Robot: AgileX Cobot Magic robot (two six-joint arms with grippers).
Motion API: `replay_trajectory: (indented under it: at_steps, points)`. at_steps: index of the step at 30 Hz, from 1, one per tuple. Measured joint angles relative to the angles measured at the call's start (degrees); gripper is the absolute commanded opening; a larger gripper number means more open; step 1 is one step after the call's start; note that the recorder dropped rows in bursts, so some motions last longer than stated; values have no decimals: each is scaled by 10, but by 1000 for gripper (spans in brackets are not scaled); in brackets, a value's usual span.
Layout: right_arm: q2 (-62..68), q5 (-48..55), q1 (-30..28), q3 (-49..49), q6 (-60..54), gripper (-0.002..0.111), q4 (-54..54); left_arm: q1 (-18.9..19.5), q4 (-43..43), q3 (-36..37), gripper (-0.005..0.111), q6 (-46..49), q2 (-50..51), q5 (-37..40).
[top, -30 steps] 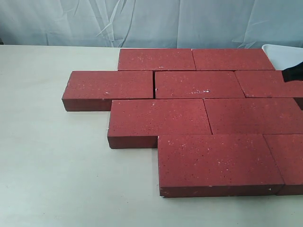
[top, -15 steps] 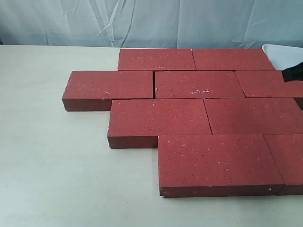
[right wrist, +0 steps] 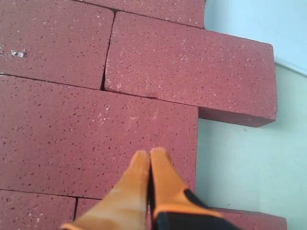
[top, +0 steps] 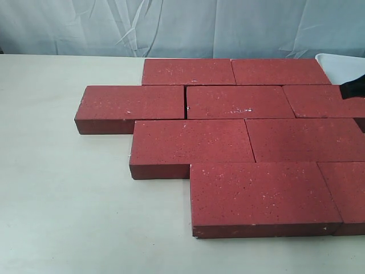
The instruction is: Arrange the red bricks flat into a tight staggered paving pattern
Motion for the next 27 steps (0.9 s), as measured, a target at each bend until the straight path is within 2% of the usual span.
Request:
replay_trajectory:
  at_steps: [5, 8, 19, 27]
  points:
    - [0, 0, 0, 0, 0, -1, 0, 1, 99, 80, 0, -117, -93, 11]
    - [0, 0, 0, 0, 0, -1, 0, 10, 115, 120, 0, -124, -146, 20]
    - [0, 0, 0, 0, 0, -1, 0, 40, 59, 227, 0, -69, -189, 22]
    - [0, 0, 0, 0, 0, -1, 0, 44, 25, 246, 0, -69, -189, 20]
